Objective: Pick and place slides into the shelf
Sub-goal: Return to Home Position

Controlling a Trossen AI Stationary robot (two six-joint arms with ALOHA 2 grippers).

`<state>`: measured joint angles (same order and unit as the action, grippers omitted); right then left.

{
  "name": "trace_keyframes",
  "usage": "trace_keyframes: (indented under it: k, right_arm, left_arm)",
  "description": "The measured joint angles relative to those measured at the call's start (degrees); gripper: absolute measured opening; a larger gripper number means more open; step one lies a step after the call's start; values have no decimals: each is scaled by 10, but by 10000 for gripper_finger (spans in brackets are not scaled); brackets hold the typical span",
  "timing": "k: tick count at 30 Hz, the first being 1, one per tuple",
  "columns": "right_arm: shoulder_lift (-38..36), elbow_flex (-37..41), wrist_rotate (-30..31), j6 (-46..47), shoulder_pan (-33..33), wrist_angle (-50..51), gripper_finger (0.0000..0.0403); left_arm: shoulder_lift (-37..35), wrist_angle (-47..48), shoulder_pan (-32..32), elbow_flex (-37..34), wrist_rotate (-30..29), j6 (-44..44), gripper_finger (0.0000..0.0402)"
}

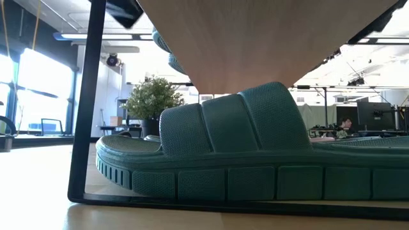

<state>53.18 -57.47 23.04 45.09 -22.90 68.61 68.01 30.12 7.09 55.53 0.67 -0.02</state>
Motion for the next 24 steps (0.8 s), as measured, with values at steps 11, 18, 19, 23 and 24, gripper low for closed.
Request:
trace_keyframes:
  k: [11,18,19,23,24]
  right_arm:
    - [-68,-78,-130,44,0,48,0]
    - [-139,23,-260,170,-31,1,0]
    - [-148,46,-274,182,-40,-35,0]
    - [-176,142,-302,179,-75,-264,0]
    - [-178,164,-301,166,-82,-339,0]
  left_arm:
    - [-157,-8,0,0,-93,28,33]
    - [-190,-25,28,-7,-91,16,33]
    - [-190,-50,35,-16,-89,13,33]
    - [-188,-245,67,-86,-52,21,33]
    - [-185,-312,72,-106,-40,31,33]
